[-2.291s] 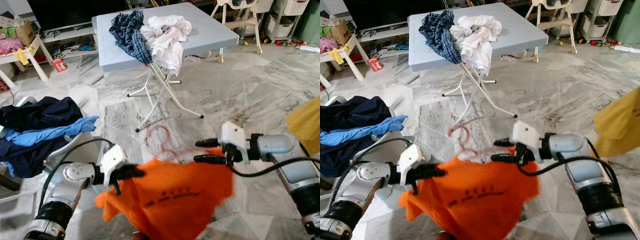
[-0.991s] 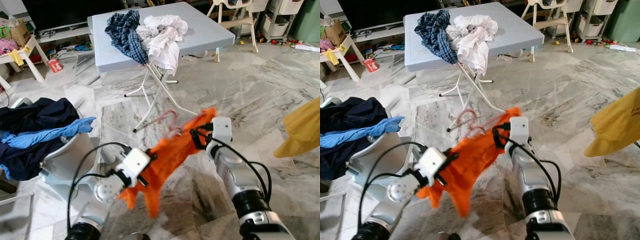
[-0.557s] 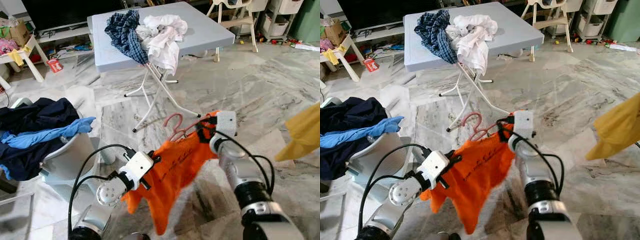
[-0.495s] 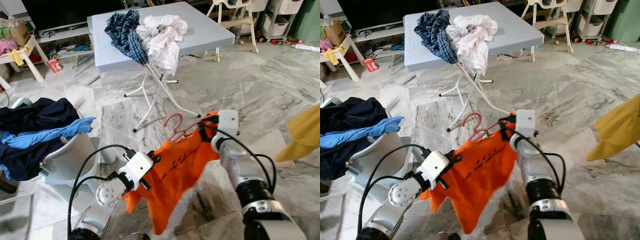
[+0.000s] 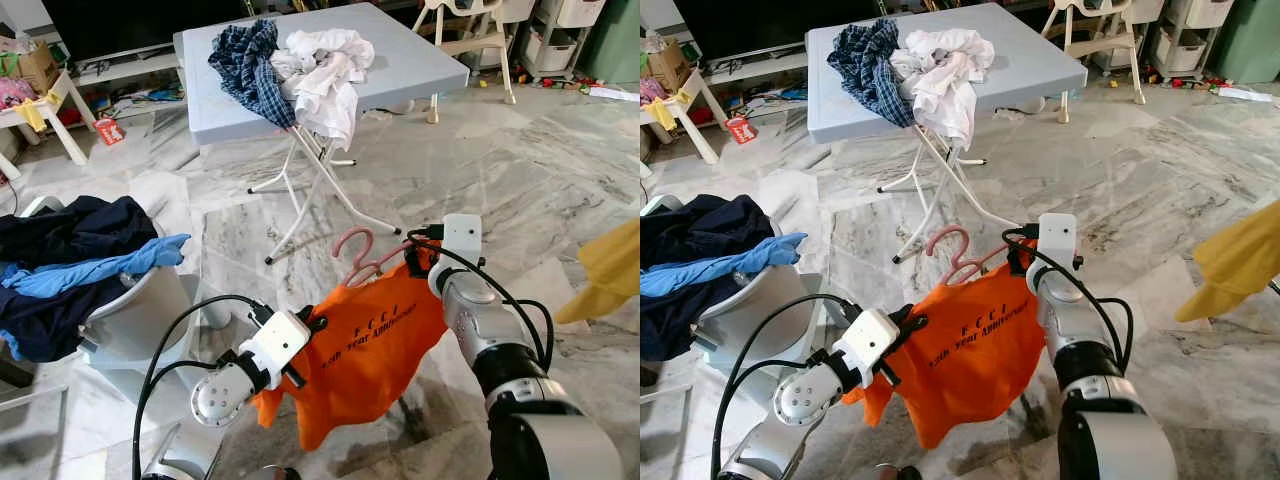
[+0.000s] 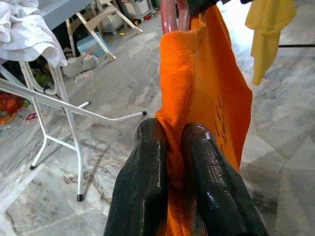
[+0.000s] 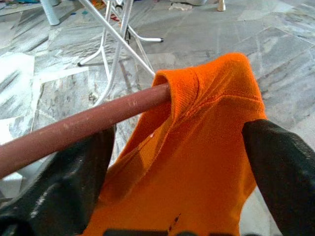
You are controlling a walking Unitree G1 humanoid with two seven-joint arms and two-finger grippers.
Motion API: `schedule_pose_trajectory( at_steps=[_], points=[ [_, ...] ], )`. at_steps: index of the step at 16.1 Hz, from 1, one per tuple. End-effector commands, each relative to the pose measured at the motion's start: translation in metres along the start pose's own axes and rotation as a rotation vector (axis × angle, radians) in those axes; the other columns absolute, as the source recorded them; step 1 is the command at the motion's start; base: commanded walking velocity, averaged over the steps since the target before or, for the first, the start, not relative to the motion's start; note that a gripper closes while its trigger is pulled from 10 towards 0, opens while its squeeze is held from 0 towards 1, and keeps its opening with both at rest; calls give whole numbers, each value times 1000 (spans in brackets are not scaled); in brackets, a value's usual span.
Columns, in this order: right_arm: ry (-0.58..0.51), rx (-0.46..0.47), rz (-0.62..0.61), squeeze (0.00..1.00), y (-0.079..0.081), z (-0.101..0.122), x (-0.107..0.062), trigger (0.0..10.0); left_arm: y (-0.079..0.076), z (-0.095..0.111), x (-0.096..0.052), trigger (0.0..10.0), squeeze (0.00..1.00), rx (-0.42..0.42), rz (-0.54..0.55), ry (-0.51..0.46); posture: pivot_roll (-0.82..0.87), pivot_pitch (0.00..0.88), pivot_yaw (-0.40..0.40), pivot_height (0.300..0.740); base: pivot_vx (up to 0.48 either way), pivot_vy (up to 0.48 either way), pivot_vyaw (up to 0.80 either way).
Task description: Hang hanger
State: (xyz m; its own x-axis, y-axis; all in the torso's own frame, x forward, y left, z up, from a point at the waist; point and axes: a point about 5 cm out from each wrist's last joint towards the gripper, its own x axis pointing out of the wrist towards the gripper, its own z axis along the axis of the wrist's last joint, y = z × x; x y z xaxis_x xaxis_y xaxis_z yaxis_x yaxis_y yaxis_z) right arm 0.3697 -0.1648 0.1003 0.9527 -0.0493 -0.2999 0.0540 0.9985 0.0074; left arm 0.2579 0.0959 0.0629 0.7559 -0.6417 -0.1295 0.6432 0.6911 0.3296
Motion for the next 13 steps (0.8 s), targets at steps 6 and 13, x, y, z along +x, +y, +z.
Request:
schedule_pose_trajectory(
  at_steps=[6, 13],
  points=[
    [-32, 8, -7, 267, -1, 9, 4, 0, 5, 7, 1, 0, 0, 10, 20, -17, -35, 30, 72, 740, 0, 0, 0],
    [-38, 9, 193, 0, 13, 11, 3, 6863, 10, 7, 2, 0, 0, 13, 23, -11, -41, 30, 76, 740, 0, 0, 0]
  ],
)
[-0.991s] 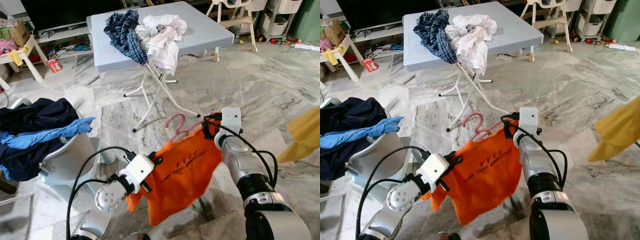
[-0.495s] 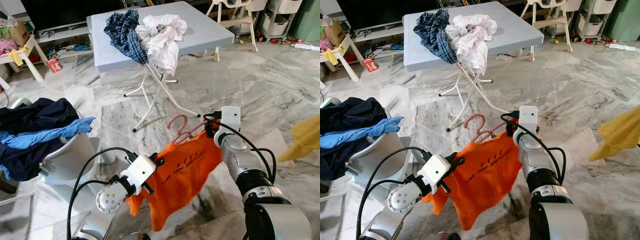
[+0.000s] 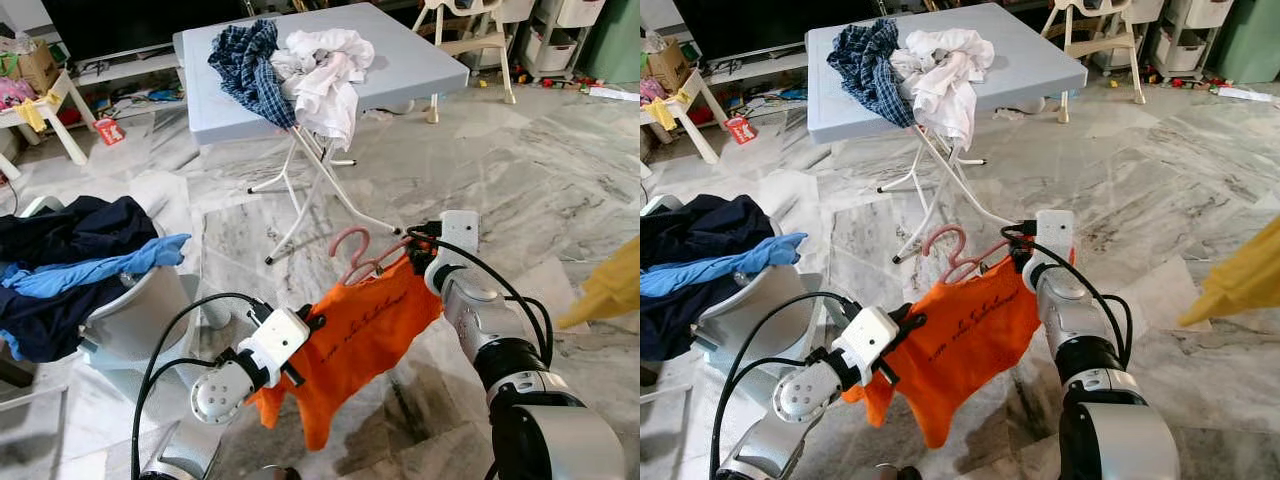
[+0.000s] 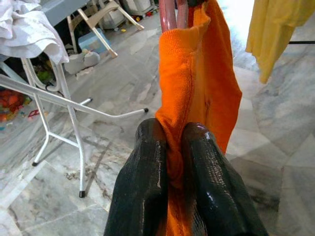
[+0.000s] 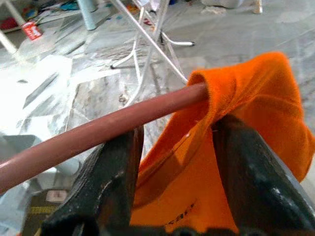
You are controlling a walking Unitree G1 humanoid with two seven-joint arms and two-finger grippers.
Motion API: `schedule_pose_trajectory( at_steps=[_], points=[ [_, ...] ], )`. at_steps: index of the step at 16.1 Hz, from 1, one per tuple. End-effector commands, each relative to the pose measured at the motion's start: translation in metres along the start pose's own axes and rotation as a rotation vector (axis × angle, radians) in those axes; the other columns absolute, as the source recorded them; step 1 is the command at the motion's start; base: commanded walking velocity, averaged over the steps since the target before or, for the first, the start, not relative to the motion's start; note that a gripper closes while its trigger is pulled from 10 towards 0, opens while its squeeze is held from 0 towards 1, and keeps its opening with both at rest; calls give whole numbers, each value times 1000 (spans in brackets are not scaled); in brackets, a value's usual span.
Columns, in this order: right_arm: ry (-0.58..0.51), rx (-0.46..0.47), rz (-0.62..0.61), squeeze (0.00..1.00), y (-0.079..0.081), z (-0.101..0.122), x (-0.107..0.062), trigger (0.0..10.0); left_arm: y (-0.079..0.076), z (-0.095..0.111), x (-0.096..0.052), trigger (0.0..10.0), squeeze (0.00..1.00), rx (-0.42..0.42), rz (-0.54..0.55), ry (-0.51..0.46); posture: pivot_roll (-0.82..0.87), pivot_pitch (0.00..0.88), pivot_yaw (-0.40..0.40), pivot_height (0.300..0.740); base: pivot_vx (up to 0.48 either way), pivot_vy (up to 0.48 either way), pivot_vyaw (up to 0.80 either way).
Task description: Hang hanger
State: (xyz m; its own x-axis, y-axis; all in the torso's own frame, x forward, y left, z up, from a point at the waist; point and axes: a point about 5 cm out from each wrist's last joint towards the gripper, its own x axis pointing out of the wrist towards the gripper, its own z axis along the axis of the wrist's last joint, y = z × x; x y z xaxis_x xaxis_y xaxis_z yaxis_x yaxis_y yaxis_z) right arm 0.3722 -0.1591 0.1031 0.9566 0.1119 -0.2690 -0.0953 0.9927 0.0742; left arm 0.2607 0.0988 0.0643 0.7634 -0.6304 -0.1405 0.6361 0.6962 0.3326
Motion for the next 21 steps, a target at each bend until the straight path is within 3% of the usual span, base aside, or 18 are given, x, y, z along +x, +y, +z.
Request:
schedule_pose_trajectory(
  at_steps=[1, 2, 3, 9, 21],
  points=[
    [-9, -25, 24, 0, 5, 7, 3, 6039, 7, 7, 1, 0, 0, 12, 16, -27, -40, 30, 75, 740, 0, 0, 0],
    [6, -21, 13, 0, 2, 5, 3, 3529, 7, 8, 2, 0, 0, 12, 16, -29, -39, 29, 75, 740, 0, 0, 0],
    [17, -24, -7, 0, -2, 3, 2, 0, 7, 8, 1, 0, 0, 14, 15, -30, -37, 28, 75, 740, 0, 0, 0],
    [14, -39, -45, 0, -9, 3, 2, 0, 7, 8, 0, 0, 0, 17, 11, -30, -28, 25, 73, 740, 0, 0, 0],
    [-41, -21, -23, 0, -9, 11, 2, 0, 5, 8, 4, 0, 0, 15, 1, -25, -42, 27, 74, 740, 0, 0, 0]
  ],
)
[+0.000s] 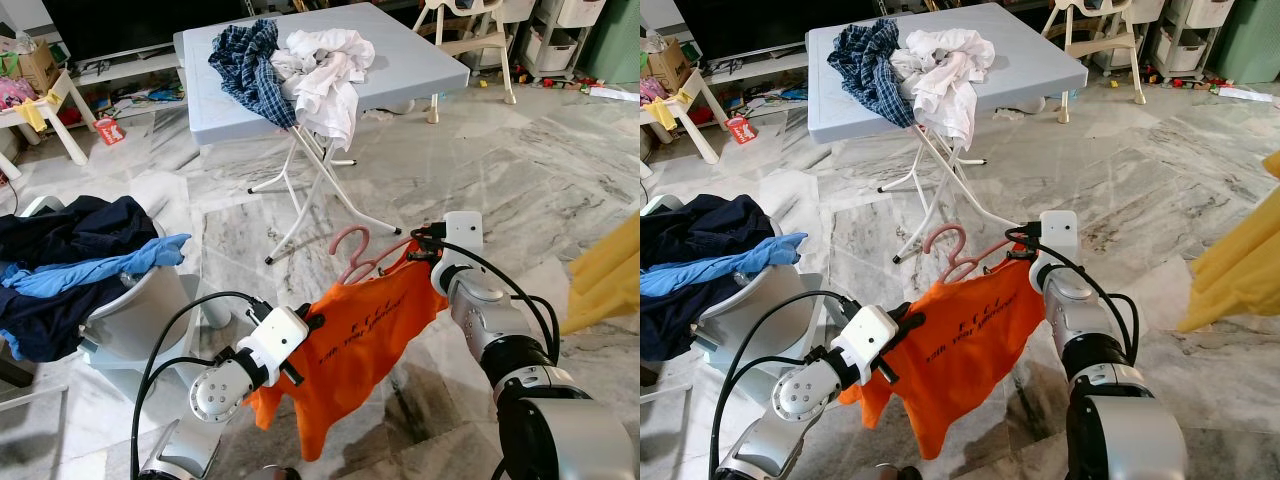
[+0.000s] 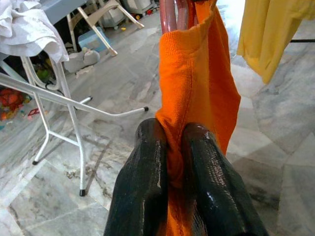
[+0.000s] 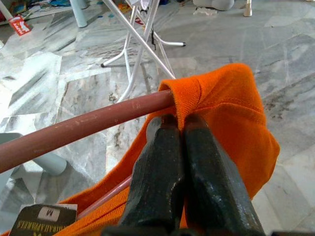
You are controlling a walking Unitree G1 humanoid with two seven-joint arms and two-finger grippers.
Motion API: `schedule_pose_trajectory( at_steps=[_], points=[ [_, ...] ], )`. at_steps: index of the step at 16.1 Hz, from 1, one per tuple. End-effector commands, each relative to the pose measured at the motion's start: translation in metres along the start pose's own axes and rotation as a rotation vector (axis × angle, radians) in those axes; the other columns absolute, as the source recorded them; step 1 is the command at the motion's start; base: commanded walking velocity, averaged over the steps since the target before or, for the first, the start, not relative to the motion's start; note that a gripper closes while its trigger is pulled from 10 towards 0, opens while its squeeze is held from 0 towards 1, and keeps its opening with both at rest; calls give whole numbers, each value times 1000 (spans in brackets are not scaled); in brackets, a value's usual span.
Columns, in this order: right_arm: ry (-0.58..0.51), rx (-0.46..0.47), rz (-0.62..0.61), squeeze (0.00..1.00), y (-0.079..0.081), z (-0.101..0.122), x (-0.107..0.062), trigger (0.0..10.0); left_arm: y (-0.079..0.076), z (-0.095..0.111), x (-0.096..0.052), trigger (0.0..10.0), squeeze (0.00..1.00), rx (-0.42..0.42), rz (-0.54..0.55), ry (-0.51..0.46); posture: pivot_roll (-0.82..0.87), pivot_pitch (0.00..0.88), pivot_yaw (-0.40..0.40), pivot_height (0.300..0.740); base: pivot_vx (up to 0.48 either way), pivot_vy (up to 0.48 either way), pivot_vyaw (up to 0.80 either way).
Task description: Hang hanger
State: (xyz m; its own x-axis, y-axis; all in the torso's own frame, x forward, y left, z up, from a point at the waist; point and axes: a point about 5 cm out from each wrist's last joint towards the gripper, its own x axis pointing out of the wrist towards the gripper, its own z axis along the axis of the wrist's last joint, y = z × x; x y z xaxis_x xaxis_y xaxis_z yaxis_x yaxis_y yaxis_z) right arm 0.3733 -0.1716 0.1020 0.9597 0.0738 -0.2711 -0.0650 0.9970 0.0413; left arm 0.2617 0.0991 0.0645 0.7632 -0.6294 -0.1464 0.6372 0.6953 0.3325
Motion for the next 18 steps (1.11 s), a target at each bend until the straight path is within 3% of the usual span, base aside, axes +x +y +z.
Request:
schedule_pose_trajectory(
  at_steps=[1, 5, 11, 13, 17, 18],
  points=[
    [-54, -3, 31, 0, 5, 14, 2, 0, 5, 7, 3, 0, 0, 16, 2, -24, -42, 26, 73, 740, 0, 0, 0],
    [-116, -77, 149, 0, 17, 19, -4, 0, 10, 3, 6, 0, 0, 16, 14, 5, -45, 26, 71, 740, 0, 0, 0],
    [-142, -130, 332, 0, 22, 15, -23, 0, 18, 1, 9, 0, 0, 23, 19, 27, -59, 28, 81, 740, 0, 0, 0],
    [-144, -131, 414, 0, 30, 13, -32, 0, 20, 1, 10, 0, 0, 26, 17, 27, -63, 29, 86, 740, 0, 0, 0],
    [-158, -164, 664, 0, 62, 12, -56, 0, 21, 2, 13, 0, 0, 30, 9, 27, -62, 28, 88, 740, 0, 0, 0],
    [-154, -168, 670, 0, 63, 11, -57, 0, 21, 2, 13, 0, 0, 30, 8, 27, -61, 29, 88, 740, 0, 0, 0]
  ],
)
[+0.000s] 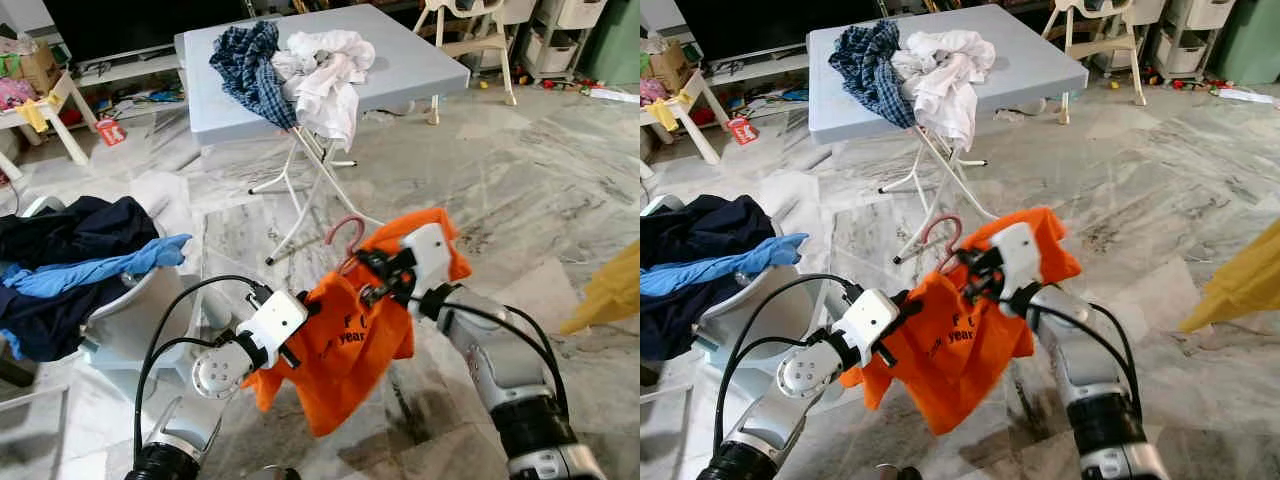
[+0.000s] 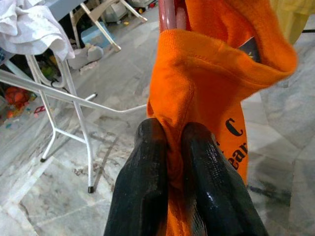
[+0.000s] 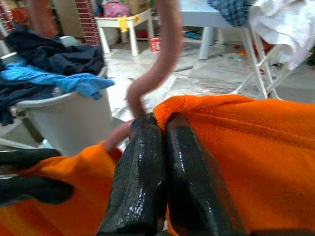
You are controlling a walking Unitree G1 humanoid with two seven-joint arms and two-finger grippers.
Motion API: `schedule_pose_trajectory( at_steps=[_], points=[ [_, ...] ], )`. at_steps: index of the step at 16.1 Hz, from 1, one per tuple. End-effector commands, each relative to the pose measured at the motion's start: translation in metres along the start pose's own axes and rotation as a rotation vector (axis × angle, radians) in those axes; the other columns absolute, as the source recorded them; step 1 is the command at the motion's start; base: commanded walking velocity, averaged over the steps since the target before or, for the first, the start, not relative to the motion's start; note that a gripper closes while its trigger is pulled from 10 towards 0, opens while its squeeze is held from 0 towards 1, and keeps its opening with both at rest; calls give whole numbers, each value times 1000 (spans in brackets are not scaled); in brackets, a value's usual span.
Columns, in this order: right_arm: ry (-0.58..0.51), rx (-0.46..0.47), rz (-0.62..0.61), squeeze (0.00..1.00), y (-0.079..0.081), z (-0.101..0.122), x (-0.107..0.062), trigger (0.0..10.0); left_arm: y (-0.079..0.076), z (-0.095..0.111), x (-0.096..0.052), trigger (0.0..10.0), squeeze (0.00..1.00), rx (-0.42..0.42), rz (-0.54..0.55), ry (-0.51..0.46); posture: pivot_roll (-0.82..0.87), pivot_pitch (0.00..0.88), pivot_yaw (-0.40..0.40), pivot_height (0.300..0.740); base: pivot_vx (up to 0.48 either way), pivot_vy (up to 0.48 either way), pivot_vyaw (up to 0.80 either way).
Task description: Hang hanger
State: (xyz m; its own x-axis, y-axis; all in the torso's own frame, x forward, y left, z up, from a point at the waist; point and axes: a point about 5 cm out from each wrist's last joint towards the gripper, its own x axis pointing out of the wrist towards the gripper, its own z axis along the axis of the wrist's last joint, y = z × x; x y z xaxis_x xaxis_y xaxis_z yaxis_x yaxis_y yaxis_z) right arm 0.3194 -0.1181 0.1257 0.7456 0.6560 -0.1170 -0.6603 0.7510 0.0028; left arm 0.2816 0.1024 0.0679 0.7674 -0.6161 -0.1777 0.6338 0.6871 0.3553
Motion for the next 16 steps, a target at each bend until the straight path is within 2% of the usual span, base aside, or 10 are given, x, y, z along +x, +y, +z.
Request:
schedule_pose_trajectory(
  at_steps=[1, 2, 3, 4, 8, 10, 11, 13, 15, 16],
  points=[
    [0, -17, 34, 0, 6, 3, 1, 0, 5, 1, 0, 0, 0, 6, 6, -6, -61, 28, 86, 740, 0, 0, 0],
    [33, -52, -4, 0, 2, 0, 0, 8588, 4, 1, -1, 0, 0, 6, 4, -5, -60, 27, 84, 740, 0, 0, 0],
    [58, -66, -51, 63, -4, -3, -1, 10000, 5, 0, -2, 0, 0, 7, 2, -3, -58, 28, 83, 740, 0, 0, 0],
    [60, -59, -73, 1000, -8, -3, -2, 10000, 5, -1, -3, 0, 0, 8, -1, 1, -57, 27, 84, 740, 0, 0, 0],
    [50, -141, -187, 1000, -29, 6, -5, 10000, 9, -4, -5, 0, 0, 28, -19, 12, -56, 27, 85, 740, 0, 0, 0],
    [45, -154, -171, 1000, -31, 10, -6, 10000, 10, -5, -7, 0, 0, 36, -29, 17, -54, 23, 90, 740, 0, 0, 0],
    [43, -226, -126, 1000, -34, 17, -8, 10000, 13, -7, -8, 0, 0, 61, -45, 25, -53, 23, 89, 740, 0, 0, 0],
    [41, -292, -72, 1000, -38, 24, -11, 10000, 19, -8, -11, 0, 0, 69, -51, 31, -54, 23, 89, 740, 0, 0, 0],
    [70, -433, 30, 1000, -43, 33, -18, 10000, 26, -10, -16, 0, 0, 103, -97, 41, -53, 23, 87, 740, 0, 0, 0],
    [77, -460, 52, 1000, -44, 33, -19, 10000, 27, -10, -17, 0, 0, 108, -105, 42, -53, 25, 87, 740, 0, 0, 0]
  ],
)
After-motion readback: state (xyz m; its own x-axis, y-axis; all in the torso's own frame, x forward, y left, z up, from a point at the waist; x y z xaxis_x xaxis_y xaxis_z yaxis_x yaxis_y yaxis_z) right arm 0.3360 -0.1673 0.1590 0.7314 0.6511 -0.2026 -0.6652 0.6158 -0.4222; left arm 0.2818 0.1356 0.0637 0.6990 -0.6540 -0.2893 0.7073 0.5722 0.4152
